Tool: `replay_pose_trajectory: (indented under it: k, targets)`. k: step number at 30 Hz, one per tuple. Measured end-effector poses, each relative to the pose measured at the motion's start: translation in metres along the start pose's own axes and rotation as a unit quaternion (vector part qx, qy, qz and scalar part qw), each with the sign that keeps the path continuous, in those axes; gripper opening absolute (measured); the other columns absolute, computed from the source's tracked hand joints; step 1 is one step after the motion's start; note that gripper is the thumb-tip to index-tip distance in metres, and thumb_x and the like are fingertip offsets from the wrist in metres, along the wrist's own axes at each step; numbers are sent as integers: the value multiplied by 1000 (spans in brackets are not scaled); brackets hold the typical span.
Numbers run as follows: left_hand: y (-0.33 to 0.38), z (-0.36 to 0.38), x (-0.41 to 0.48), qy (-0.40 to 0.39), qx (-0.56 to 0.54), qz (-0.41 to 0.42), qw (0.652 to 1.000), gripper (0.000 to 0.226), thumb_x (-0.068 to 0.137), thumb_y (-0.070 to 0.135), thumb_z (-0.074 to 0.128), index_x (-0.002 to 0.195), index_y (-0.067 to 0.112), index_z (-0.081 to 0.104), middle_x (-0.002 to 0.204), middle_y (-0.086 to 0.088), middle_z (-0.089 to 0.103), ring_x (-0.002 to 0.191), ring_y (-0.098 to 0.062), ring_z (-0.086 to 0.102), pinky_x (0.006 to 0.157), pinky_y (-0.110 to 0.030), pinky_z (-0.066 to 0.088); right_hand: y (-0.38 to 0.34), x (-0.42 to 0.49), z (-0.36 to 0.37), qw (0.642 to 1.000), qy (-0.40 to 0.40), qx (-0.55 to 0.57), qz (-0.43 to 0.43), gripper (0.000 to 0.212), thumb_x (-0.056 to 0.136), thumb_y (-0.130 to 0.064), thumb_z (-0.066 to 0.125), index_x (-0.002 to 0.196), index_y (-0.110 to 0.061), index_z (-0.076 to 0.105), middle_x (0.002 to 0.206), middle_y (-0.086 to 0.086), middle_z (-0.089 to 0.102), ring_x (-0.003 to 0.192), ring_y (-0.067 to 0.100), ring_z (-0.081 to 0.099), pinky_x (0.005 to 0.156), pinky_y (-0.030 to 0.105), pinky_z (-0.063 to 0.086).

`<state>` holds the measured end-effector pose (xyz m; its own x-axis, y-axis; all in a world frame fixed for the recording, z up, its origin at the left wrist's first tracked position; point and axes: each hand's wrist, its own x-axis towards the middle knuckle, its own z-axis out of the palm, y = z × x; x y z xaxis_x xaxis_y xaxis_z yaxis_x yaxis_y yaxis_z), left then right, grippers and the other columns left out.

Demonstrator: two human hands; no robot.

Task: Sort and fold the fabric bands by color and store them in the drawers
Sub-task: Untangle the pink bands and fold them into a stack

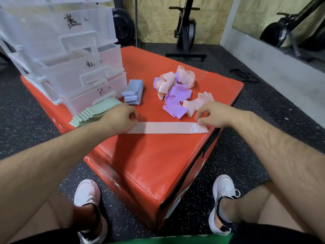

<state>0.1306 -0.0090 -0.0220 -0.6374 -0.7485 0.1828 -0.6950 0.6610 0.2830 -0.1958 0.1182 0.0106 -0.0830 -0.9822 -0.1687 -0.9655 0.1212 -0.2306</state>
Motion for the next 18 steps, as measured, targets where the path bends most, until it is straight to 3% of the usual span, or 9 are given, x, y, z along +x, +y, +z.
replay_pose_trajectory:
  k: [4,6,8,12,18]
  targets:
    - [36,8,25,13,-37,33,999,8,81,17,68,88,18,70,93,2,65,90,-17,60,84,-26,45,7,7,8,1000,17,12,0,27,98,-20,54,102,-37,73,137,-10,42,112,13,52,97,27,40]
    - [54,13,37,-3,-62,55,997,8,81,18,67,89,18,69,93,1,63,89,-18,59,86,-31,47,10,13,14,1000,5,26,5,34,99,-16,51,110,-40,72,152,-8,31,128,18,48,104,29,38]
    - [69,19,48,-16,-73,61,995,11,83,18,66,94,18,67,93,3,58,87,-16,55,81,-26,43,11,20,20,999,-11,37,11,40,96,-14,50,116,-44,69,158,-4,26,140,21,39,112,32,35]
    - [89,30,64,-21,-89,76,993,18,85,20,65,103,18,67,96,7,55,84,-14,50,73,-22,34,11,35,29,999,-37,10,16,45,95,-17,49,133,-39,61,155,-5,37,140,27,37,119,40,27]
    - [105,30,79,-35,-123,56,990,15,86,21,62,101,21,65,98,8,62,72,-6,51,59,-15,35,5,40,17,1000,14,2,1,48,91,-3,44,133,-19,60,139,3,54,127,27,51,104,44,44]
